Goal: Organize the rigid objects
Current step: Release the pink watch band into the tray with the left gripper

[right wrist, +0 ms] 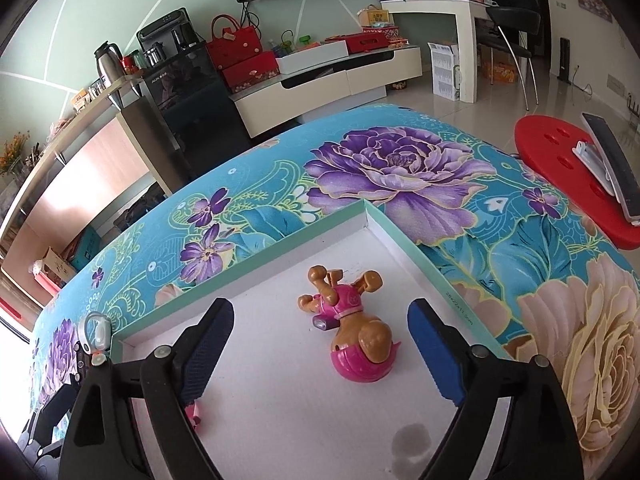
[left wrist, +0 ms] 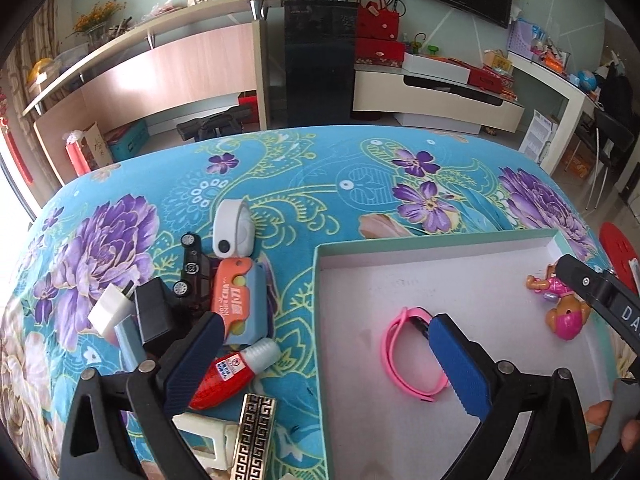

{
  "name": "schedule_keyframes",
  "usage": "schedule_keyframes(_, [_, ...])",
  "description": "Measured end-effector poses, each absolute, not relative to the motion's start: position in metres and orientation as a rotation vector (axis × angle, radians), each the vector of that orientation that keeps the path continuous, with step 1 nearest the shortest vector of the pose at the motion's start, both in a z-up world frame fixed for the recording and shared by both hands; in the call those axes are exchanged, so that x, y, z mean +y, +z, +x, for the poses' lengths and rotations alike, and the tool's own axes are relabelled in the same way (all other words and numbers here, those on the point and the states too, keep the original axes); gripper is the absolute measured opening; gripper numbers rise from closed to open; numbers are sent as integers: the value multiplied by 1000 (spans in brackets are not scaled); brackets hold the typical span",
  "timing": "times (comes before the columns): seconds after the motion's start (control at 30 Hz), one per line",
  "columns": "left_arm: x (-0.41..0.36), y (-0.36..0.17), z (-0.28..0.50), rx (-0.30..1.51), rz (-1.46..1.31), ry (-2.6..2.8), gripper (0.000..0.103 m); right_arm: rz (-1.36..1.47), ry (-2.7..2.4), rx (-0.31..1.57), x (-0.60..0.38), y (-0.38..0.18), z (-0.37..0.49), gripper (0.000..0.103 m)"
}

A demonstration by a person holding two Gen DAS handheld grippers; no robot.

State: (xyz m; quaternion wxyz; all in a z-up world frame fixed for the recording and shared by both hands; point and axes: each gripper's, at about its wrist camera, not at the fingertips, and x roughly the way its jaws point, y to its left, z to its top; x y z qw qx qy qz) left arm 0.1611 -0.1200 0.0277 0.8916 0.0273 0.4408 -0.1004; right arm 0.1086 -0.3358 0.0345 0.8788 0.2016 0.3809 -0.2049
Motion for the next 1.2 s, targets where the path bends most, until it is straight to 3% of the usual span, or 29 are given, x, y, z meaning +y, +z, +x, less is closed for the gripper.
schedule_keyframes(0.07, [-113, 28, 162, 920, 48, -184, 103, 424, -417, 790, -334, 35, 109, 99])
schedule_keyframes(0.83, [-28, 45, 167, 892, -103, -21, 103, 152, -445, 759, -280, 55, 128, 99])
schedule_keyframes(1.2, [1, 51, 160, 881, -128, 31, 103, 179, -464, 816, -274, 54, 129, 99])
